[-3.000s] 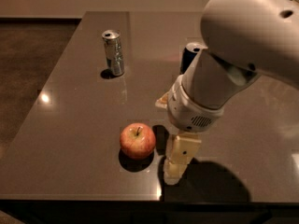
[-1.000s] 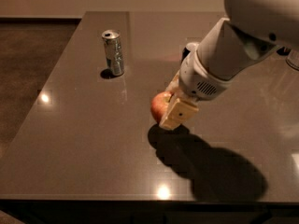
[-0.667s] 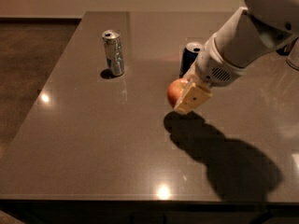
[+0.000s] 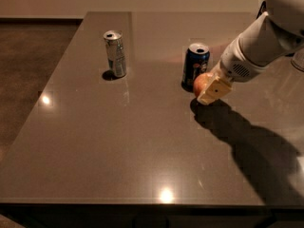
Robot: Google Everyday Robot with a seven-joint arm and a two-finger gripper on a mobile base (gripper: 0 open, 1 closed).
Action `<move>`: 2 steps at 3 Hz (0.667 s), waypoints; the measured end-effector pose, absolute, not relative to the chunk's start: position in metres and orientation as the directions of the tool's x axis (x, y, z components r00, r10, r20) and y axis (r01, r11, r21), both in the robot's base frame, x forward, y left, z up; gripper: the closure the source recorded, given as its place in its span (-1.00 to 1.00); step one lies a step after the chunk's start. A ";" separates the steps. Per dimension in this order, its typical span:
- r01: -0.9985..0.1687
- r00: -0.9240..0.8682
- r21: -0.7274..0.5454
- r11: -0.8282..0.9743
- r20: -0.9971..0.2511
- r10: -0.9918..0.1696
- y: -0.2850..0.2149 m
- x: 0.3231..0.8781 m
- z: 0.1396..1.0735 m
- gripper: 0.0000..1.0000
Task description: Move apple near pepsi can
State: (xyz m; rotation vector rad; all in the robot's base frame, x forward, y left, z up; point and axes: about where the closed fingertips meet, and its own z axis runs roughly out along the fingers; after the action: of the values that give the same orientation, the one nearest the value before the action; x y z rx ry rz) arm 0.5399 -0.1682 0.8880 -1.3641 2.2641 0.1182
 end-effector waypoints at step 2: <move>-0.795 -0.411 -0.221 0.565 -0.487 -0.770 -0.199 0.560 0.879 0.19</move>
Offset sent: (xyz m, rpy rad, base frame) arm 0.0307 -0.0468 -0.0134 0.0218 -0.0979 -0.1152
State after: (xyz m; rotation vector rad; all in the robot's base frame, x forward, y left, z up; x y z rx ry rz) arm 0.5605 -0.1991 0.8791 -1.2510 2.2544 0.0597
